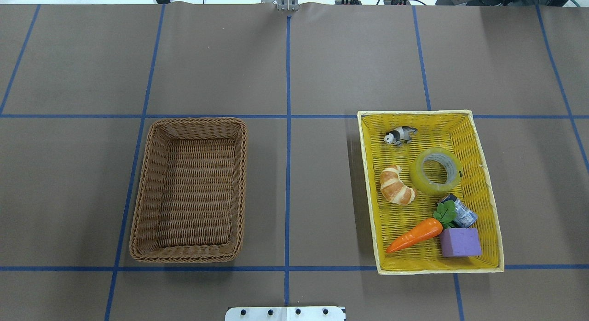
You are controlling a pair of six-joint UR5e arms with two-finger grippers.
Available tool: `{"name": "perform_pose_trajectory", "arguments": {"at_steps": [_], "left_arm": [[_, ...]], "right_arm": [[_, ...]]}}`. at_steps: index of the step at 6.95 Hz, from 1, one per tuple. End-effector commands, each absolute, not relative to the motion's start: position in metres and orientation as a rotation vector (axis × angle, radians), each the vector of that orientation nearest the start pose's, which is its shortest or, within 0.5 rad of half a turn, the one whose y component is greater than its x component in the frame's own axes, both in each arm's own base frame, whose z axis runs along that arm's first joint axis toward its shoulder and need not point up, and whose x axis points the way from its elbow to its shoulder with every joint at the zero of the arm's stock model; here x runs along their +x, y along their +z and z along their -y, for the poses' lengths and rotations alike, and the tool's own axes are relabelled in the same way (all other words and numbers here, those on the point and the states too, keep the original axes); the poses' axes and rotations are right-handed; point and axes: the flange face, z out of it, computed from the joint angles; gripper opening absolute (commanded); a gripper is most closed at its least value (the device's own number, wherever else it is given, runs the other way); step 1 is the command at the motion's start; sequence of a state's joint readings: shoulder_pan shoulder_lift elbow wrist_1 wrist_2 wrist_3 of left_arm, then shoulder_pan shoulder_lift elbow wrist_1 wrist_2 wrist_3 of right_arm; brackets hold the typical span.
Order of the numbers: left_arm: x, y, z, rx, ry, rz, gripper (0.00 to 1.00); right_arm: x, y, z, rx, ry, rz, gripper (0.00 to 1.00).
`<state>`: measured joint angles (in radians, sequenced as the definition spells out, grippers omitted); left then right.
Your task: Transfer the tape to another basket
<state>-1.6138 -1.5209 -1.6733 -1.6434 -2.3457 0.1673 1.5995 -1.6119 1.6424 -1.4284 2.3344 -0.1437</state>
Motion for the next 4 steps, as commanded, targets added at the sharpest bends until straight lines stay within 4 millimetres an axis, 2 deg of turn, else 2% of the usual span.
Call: {"name": "perform_pose_trajectory", "arguments": {"at_steps": [1, 2, 3, 4], "left_arm": [[-0.085, 0.598, 0.484, 0.254, 0.186, -0.754, 0.99], [-0.084, 0.582, 0.486, 0.293, 0.206, -0.749, 0.99], [-0.085, 0.562, 0.505, 0.406, 0.250, -0.730, 0.99], [-0.085, 0.562, 0.509, 0.438, 0.265, -0.732, 0.99]], "right_arm": [[0.072, 0.597, 0.495, 0.410, -0.241, 0.734, 1.00], [0.039, 0.580, 0.508, 0.432, -0.321, 0.737, 1.00], [0.017, 0.541, 0.530, 0.490, -0.387, 0.747, 1.00], [-0.025, 0.484, 0.543, 0.562, -0.486, 0.774, 1.00]]}}
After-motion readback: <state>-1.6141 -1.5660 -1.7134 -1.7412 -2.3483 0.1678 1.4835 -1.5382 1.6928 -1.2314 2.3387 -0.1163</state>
